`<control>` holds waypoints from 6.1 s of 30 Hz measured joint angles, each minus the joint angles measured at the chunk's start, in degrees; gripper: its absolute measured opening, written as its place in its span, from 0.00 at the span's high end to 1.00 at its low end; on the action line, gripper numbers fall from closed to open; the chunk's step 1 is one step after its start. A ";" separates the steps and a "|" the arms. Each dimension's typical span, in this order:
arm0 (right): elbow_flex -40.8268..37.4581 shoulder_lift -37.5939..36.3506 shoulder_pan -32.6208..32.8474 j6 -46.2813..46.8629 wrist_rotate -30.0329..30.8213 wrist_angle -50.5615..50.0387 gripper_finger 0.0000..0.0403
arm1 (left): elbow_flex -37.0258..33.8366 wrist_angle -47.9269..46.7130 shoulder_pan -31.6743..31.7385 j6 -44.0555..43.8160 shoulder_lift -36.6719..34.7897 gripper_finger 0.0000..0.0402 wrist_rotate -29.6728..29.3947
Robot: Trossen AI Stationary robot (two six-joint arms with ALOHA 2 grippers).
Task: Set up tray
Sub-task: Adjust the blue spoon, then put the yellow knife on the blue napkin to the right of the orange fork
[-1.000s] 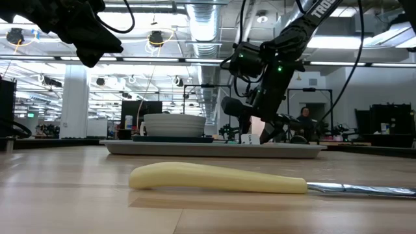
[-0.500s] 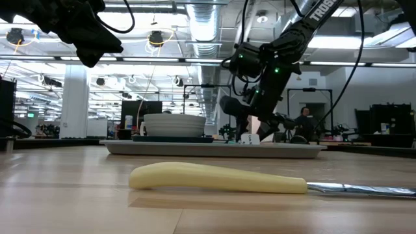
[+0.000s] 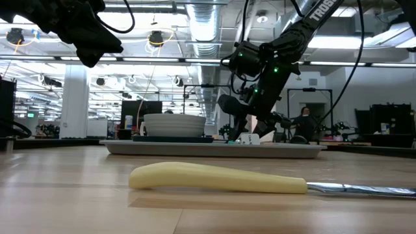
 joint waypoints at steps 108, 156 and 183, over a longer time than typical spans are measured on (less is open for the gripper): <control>0.00 2.94 -5.10 -1.67 0.76 8.57 1.00 | -0.01 0.02 0.00 0.87 0.02 0.86 0.68; 0.02 -14.99 46.94 -14.56 15.94 -20.26 1.00 | 0.01 48.30 -6.51 28.77 37.64 0.86 25.46; 0.00 -14.99 49.26 -6.93 16.42 -19.96 1.00 | 27.17 24.95 -13.89 18.68 65.33 0.62 23.17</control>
